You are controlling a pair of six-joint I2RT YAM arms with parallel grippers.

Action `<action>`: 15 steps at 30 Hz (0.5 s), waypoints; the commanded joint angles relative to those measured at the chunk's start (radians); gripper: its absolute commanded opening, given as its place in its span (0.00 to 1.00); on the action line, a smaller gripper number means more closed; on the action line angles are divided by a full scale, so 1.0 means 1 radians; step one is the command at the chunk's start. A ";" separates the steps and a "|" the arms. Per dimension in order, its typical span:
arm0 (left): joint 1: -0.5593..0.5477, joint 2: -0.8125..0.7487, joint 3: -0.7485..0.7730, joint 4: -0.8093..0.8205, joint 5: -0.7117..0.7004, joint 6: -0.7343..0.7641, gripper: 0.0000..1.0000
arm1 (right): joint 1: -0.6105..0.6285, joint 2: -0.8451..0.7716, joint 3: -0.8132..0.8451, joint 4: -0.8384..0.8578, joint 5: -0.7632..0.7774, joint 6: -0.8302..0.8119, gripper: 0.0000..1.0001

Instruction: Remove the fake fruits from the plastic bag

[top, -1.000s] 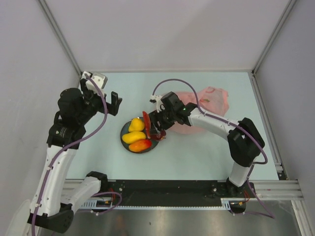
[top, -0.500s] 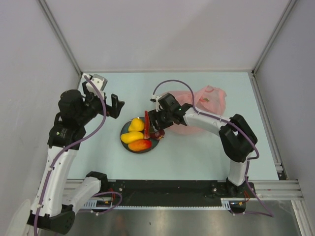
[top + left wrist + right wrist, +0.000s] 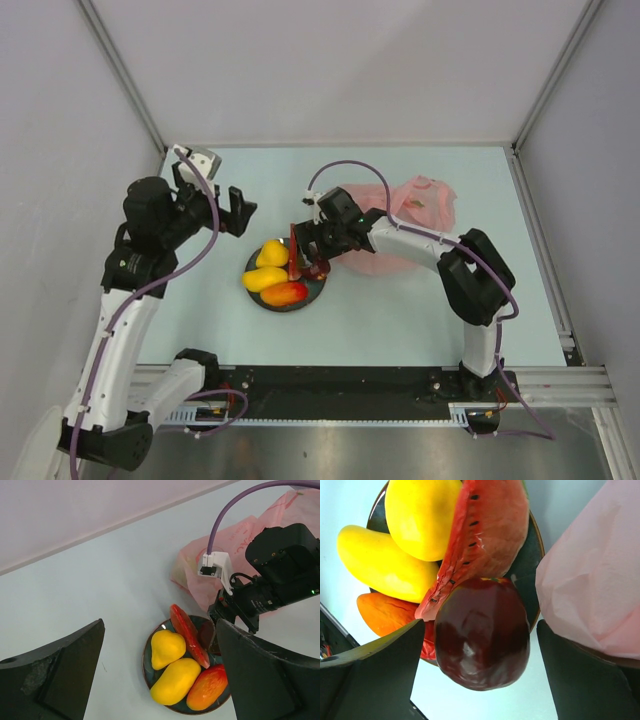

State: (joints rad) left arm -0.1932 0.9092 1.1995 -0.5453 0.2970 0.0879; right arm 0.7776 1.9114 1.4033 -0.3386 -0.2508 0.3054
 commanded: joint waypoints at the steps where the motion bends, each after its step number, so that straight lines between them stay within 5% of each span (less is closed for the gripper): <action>1: 0.006 0.011 0.012 0.054 0.040 -0.027 0.99 | -0.003 -0.027 0.039 -0.003 -0.001 -0.023 1.00; 15: -0.038 0.118 0.120 0.111 0.016 -0.051 1.00 | -0.032 -0.463 0.072 -0.243 -0.139 -0.302 1.00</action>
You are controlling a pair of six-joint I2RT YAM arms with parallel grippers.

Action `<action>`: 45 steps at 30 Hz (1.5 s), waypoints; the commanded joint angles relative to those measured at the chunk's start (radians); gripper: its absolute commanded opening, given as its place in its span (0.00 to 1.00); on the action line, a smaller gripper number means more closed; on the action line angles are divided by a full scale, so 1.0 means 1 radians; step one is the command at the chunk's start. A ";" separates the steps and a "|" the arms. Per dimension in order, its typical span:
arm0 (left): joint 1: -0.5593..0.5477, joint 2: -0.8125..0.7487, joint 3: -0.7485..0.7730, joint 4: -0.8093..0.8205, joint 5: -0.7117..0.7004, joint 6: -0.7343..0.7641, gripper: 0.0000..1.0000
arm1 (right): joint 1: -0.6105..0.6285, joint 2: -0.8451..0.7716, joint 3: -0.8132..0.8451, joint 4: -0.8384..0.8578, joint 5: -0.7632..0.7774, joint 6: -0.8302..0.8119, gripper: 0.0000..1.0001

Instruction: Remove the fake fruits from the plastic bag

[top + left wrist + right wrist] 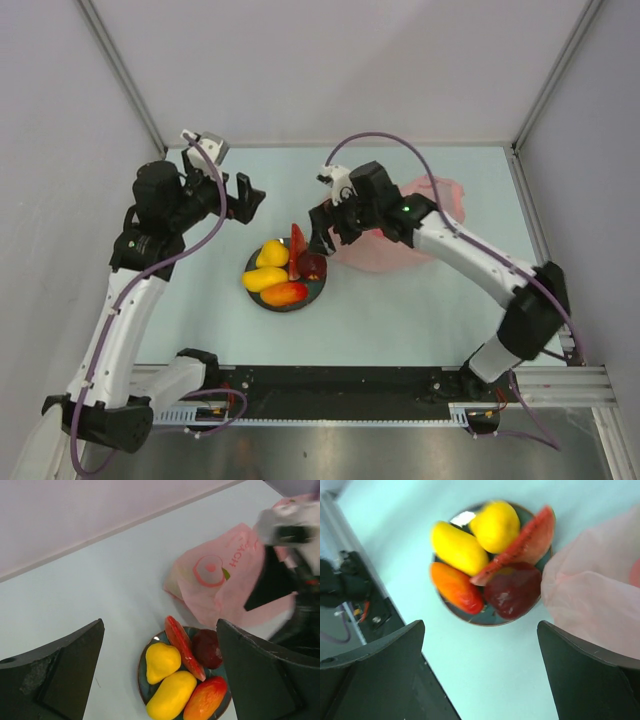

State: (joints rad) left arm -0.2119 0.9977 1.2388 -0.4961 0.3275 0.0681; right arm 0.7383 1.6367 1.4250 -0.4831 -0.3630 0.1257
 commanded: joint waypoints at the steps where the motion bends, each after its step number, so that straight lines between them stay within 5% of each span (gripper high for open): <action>1: -0.027 0.063 0.100 0.067 -0.008 -0.030 1.00 | -0.010 -0.222 0.045 -0.109 -0.002 -0.123 1.00; 13: -0.426 0.501 0.394 0.041 0.032 0.174 1.00 | -0.569 -0.416 -0.084 -0.261 -0.010 -0.054 0.77; 19: -0.555 0.752 0.583 -0.015 -0.007 0.229 1.00 | -0.573 -0.481 -0.115 -0.282 0.208 -0.193 0.85; 21: -0.569 0.771 0.588 -0.022 0.005 0.234 0.99 | -0.579 -0.506 -0.118 -0.284 0.307 -0.248 0.88; 27: -0.599 0.734 0.556 -0.094 0.051 0.260 0.97 | -0.608 -0.525 -0.146 -0.308 0.286 -0.304 0.90; 33: -0.618 0.726 0.517 -0.137 -0.201 0.340 0.94 | -0.613 -0.425 -0.218 -0.213 0.351 -0.339 0.92; 36: -0.616 0.794 0.591 -0.197 -0.260 0.380 0.81 | -0.617 -0.349 -0.209 -0.218 0.317 -0.339 0.87; 38: -0.615 0.850 0.628 -0.231 -0.283 0.409 0.55 | -0.620 -0.318 -0.202 -0.207 0.288 -0.345 0.79; 39: -0.612 0.864 0.661 -0.237 -0.289 0.414 0.42 | -0.620 -0.292 -0.198 -0.175 0.283 -0.344 0.67; 40: -0.607 0.884 0.678 -0.237 -0.297 0.415 0.11 | -0.629 -0.276 -0.192 -0.152 0.276 -0.344 0.59; 41: -0.603 0.898 0.695 -0.222 -0.323 0.411 0.00 | -0.634 -0.267 -0.183 -0.125 0.256 -0.345 0.52; 45: -0.531 0.959 0.822 -0.075 -0.398 0.368 0.00 | -0.645 -0.213 -0.094 0.114 0.217 -0.368 0.21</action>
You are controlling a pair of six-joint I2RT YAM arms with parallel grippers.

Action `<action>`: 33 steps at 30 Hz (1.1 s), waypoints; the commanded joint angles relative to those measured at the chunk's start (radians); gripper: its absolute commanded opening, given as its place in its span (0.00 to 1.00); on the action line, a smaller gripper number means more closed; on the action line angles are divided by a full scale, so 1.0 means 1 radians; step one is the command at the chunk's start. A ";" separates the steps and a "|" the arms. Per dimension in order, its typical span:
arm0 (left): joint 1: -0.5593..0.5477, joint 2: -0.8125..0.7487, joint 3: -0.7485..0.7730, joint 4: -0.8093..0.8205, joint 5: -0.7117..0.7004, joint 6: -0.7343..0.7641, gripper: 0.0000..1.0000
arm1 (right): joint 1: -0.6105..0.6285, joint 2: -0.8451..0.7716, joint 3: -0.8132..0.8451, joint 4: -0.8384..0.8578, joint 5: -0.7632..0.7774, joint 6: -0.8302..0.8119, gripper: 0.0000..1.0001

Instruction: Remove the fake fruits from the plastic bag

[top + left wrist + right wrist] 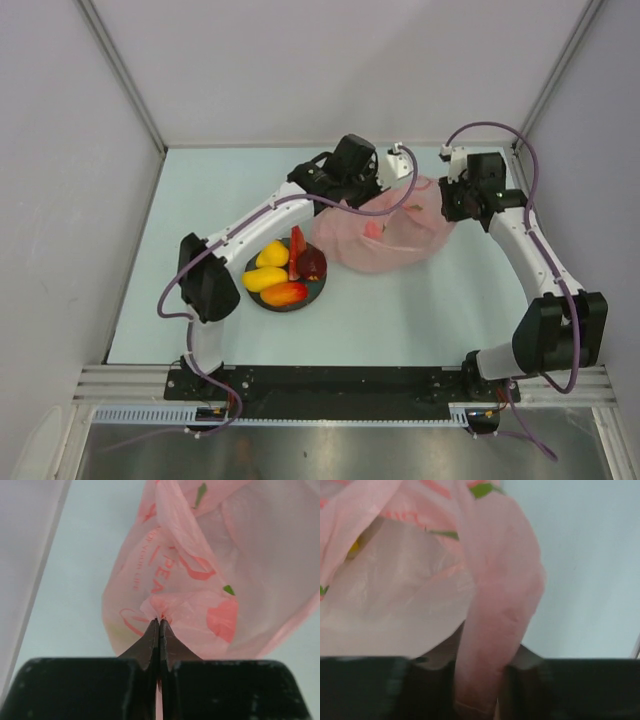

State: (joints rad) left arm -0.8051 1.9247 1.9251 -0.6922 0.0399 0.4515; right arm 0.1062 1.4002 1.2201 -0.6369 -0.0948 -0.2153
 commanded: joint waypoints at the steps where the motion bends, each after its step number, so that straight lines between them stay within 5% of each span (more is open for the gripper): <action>1: 0.073 0.040 0.170 0.188 -0.127 -0.043 0.00 | -0.013 0.046 0.131 0.302 -0.049 -0.033 0.15; 3: 0.087 0.053 0.265 0.250 -0.179 -0.066 0.00 | -0.023 0.068 0.211 0.371 -0.037 -0.021 0.01; 8: 0.087 -0.068 0.226 0.454 -0.094 -0.114 0.00 | -0.085 -0.010 0.237 0.411 -0.094 0.002 0.00; 13: 0.066 -0.222 -0.006 0.429 0.104 -0.195 0.00 | -0.091 -0.176 0.109 0.162 -0.111 -0.096 0.00; 16: 0.046 -0.323 -0.211 0.433 0.153 -0.224 0.00 | -0.129 -0.329 -0.109 0.042 -0.062 -0.169 0.00; 19: 0.032 -0.357 -0.342 0.434 0.170 -0.260 0.00 | -0.168 -0.429 -0.255 -0.007 -0.083 -0.220 0.44; 20: 0.026 -0.342 -0.362 0.433 0.166 -0.267 0.00 | -0.169 -0.435 -0.240 -0.007 -0.098 -0.217 0.67; 23: 0.023 -0.300 -0.338 0.412 0.149 -0.313 0.00 | -0.168 -0.451 -0.173 0.041 -0.241 -0.210 0.90; 26: 0.021 -0.274 -0.325 0.416 0.112 -0.358 0.00 | -0.134 -0.451 -0.076 0.104 -0.341 -0.203 1.00; 33: 0.023 -0.332 -0.368 0.418 0.003 -0.366 0.00 | 0.107 -0.409 -0.018 0.204 -0.396 -0.184 0.96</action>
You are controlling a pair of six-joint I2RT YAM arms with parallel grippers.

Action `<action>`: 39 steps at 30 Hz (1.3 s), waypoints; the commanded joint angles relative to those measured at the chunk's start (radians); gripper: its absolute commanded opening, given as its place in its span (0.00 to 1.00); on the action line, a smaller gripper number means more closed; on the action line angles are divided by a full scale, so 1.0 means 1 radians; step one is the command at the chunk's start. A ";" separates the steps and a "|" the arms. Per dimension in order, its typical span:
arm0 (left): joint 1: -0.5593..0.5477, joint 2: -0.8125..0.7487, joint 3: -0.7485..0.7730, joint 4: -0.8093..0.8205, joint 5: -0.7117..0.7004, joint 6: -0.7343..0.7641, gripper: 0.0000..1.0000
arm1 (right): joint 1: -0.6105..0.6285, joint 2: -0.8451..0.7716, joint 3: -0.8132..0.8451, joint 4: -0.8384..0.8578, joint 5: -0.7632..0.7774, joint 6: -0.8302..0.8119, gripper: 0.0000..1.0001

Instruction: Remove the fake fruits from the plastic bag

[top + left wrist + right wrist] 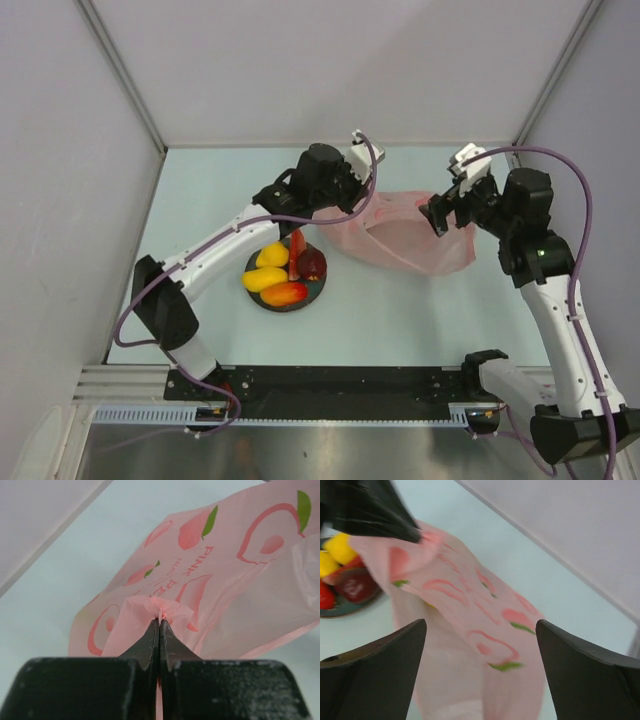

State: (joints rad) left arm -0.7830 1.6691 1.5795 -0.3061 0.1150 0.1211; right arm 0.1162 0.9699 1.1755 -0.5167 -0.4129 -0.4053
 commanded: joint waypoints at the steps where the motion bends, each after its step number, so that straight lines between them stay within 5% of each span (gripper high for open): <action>1: -0.001 -0.094 -0.030 0.029 -0.083 -0.035 0.00 | 0.114 0.035 0.027 0.087 -0.111 0.008 0.92; 5: 0.001 -0.135 -0.075 0.013 -0.112 -0.037 0.00 | 0.175 0.171 0.027 0.040 -0.217 -0.013 0.52; 8: 0.001 -0.166 -0.101 0.005 -0.152 -0.029 0.00 | 0.192 0.295 0.026 -0.006 -0.236 -0.036 0.33; 14: -0.001 -0.203 -0.173 0.018 -0.153 -0.040 0.00 | 0.237 0.496 0.013 0.119 -0.052 0.069 0.15; 18: -0.001 -0.220 -0.205 0.021 -0.172 -0.052 0.00 | 0.312 0.579 0.001 0.162 0.026 0.051 0.17; 24: -0.001 -0.250 -0.262 0.021 -0.218 -0.043 0.00 | 0.375 0.488 -0.089 0.148 0.151 0.117 0.26; 31: 0.002 -0.299 -0.378 0.019 -0.235 -0.046 0.00 | 0.267 0.526 -0.117 0.472 0.378 0.157 0.19; 36: 0.001 -0.287 -0.383 0.038 -0.241 -0.031 0.00 | 0.166 0.543 -0.013 0.485 0.338 0.109 0.17; 39: 0.002 -0.269 -0.368 0.055 -0.250 -0.034 0.00 | 0.114 0.489 0.023 0.382 0.088 0.189 0.20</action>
State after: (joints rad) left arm -0.7830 1.4063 1.2034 -0.2977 -0.1101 0.0944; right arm 0.2901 1.5223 1.1152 -0.1284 -0.1200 -0.2752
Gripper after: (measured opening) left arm 0.006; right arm 0.180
